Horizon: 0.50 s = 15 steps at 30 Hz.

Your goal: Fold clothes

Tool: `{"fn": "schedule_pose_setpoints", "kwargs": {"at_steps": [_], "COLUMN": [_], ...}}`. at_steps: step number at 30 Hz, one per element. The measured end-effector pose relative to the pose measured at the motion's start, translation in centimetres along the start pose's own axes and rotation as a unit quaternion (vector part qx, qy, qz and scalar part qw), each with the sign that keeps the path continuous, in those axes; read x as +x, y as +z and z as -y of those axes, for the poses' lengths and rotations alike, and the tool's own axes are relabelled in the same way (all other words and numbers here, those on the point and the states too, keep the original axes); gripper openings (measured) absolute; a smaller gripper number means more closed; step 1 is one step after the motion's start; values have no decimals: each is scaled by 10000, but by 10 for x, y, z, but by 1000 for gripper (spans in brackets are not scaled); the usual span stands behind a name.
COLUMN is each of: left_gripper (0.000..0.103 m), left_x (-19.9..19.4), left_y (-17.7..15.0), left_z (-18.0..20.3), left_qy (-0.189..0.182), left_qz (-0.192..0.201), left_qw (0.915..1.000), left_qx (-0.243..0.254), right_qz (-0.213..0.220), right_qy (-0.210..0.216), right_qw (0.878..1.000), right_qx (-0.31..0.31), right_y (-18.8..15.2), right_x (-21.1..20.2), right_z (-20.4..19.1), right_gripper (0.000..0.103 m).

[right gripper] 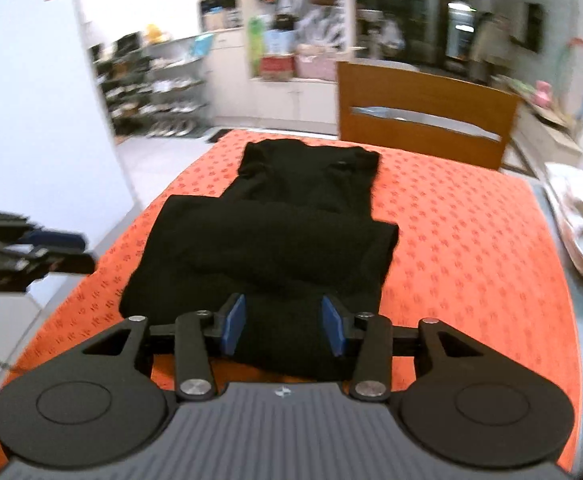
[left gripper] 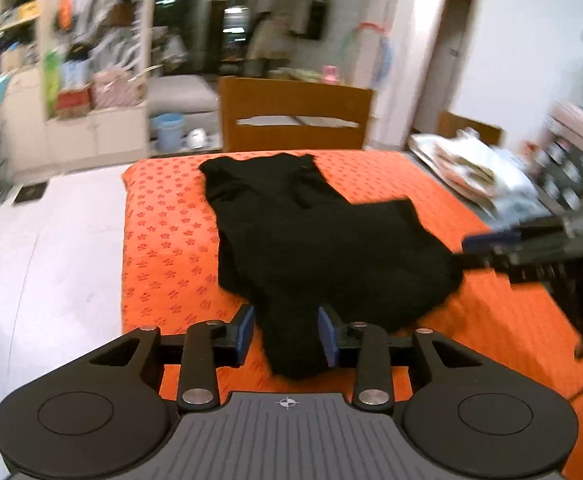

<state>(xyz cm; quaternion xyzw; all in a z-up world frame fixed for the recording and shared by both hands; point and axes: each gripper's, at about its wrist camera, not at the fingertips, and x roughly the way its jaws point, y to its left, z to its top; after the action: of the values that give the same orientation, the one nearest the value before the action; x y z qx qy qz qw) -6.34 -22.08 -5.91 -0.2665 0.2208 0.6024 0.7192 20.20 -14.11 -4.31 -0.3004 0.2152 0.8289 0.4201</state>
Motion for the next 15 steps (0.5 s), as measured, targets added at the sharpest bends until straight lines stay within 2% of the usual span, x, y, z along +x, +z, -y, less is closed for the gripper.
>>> {"fn": "schedule_pose_setpoints", "kwargs": {"at_steps": [5, 7, 10, 15], "left_gripper": [42, 42, 46, 48], "left_x": [-36, -51, -74, -94], "left_y": [-21, -26, -27, -25], "left_z": [-30, -45, -65, -95], "left_qy": [-642, -802, -892, -1080], "left_qz": [23, -49, -107, -27], "left_qw": [9962, 9934, 9909, 9886], "left_qx": [581, 818, 998, 1050], "right_qz": [124, 225, 368, 444], "right_qy": [-679, -932, -1101, -1428], "right_qw": [9949, 9901, 9812, 9748], "right_qx": [731, 1025, 1543, 1654], "right_y": [-23, -31, -40, -48], "right_x": [-32, -46, -63, -79], "right_z": [-44, -63, -84, -116], "right_gripper": [48, 51, 52, 52]}}
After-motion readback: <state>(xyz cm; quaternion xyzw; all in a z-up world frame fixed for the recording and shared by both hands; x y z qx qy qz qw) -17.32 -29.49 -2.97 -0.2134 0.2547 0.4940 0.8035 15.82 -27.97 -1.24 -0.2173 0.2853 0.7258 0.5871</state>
